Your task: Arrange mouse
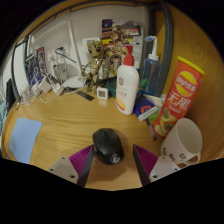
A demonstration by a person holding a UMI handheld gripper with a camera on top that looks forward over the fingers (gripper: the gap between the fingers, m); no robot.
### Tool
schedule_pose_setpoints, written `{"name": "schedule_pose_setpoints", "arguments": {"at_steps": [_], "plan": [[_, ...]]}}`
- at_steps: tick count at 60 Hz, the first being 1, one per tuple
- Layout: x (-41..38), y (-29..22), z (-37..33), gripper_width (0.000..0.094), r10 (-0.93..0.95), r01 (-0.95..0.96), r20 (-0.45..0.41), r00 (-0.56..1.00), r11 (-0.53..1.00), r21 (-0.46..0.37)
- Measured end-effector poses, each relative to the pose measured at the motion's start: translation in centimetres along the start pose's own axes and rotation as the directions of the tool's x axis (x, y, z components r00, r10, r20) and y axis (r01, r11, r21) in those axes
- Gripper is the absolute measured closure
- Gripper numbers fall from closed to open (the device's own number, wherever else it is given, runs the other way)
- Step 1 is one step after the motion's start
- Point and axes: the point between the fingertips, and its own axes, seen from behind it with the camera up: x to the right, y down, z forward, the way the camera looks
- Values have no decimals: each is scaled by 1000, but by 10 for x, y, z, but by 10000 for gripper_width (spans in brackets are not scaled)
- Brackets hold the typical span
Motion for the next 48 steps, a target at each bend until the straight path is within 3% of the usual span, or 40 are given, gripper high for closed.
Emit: {"name": "schedule_pose_setpoints", "arguments": {"at_steps": [16,24,34,43,44,45,48], "plan": [[8,-17,20,254,34,-34,19,999,999,5],[19,-21,24,434,85,-84,-29,996,996,20],[22,-22,24,475,102,-100,-64,993,994,33],[22,-23,25,605,127,-125,-97,987,992,26],[22,-22,24,548,131,-129,-102,986,991,23],[22,-23,24,636,130,-129,-109,985,991,23],[23,-23,23,642,131,-130,-129,983,991,16]]}}
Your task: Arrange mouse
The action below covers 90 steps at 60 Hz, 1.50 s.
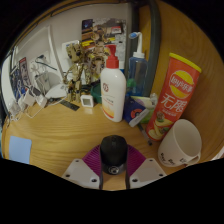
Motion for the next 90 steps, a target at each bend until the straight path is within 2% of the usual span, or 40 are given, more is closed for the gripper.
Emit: {"name": "schedule_pose_setpoints", "arguments": {"at_steps": [3,7,18,26,32,39,48,55,62,67,73,76,77,78,86,90], "plan": [[-4,-2,-5,639,0,-1,-10,1000,1000,-7],[-7,-22,-22,642,-24,26,-57,998,999,42],[-73,-126,-116,637,-7,28,-84,996,965,261],[-157,-171,-175,637,-26,37,-38,999,931,363],[-230,-167,-192,639,-63,51,19,998,922,384],[-307,-127,-184,639,-92,57,91,992,942,330],[-372,-51,-145,640,-133,102,140,981,973,205],[-393,9,-115,640,-152,139,150,977,986,91],[-402,56,-93,642,-169,169,153,974,986,15],[-401,77,-89,638,-163,168,151,975,986,-20],[-401,77,-90,638,-136,140,147,980,990,-14],[-402,77,-88,609,-107,111,151,983,994,-19],[-402,77,-88,548,-104,107,152,983,994,-17],[-402,77,-88,567,-104,108,151,983,994,-15],[-405,81,-90,447,-95,106,172,981,993,-52],[-401,72,-97,220,-76,85,158,984,995,-51]]}}
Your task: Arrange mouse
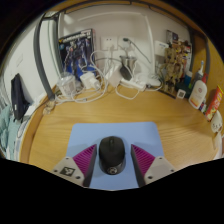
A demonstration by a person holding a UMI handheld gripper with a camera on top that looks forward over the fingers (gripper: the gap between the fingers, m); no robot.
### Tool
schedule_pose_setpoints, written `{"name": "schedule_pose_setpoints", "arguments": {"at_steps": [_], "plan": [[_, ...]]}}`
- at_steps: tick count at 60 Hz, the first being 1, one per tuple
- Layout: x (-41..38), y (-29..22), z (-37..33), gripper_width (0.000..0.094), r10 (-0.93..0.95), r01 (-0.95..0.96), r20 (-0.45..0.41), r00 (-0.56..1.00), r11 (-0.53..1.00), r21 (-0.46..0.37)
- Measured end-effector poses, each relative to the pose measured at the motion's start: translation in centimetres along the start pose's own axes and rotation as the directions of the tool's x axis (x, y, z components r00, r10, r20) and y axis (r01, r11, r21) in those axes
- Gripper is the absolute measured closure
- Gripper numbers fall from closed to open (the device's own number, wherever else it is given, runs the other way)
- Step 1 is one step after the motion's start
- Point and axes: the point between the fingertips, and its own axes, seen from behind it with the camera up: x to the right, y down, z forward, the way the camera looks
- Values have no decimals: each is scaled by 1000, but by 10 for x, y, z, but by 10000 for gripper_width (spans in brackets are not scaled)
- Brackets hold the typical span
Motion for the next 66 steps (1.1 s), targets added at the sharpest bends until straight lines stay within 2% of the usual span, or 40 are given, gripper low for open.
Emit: {"name": "schedule_pose_setpoints", "arguments": {"at_steps": [1,2,5,16,22,31,35,52,59,66], "plan": [[1,-3,-3,187,3,-3,-5,1000,1000,10],[3,-8,-6,216,5,-4,-9,1000,1000,19],[5,-22,-19,176,16,-16,-14,1000,999,41],[4,-93,-92,149,41,-42,15,999,987,158],[7,-128,-137,149,36,-33,-7,999,977,212],[9,-154,-200,133,39,-25,-48,998,964,263],[8,-160,-222,107,47,-30,-55,997,958,285],[1,-158,-264,114,39,-23,-43,998,945,325],[4,-146,-261,117,22,-3,-59,998,951,309],[-1,-140,-260,117,25,-13,-37,999,956,293]]}}
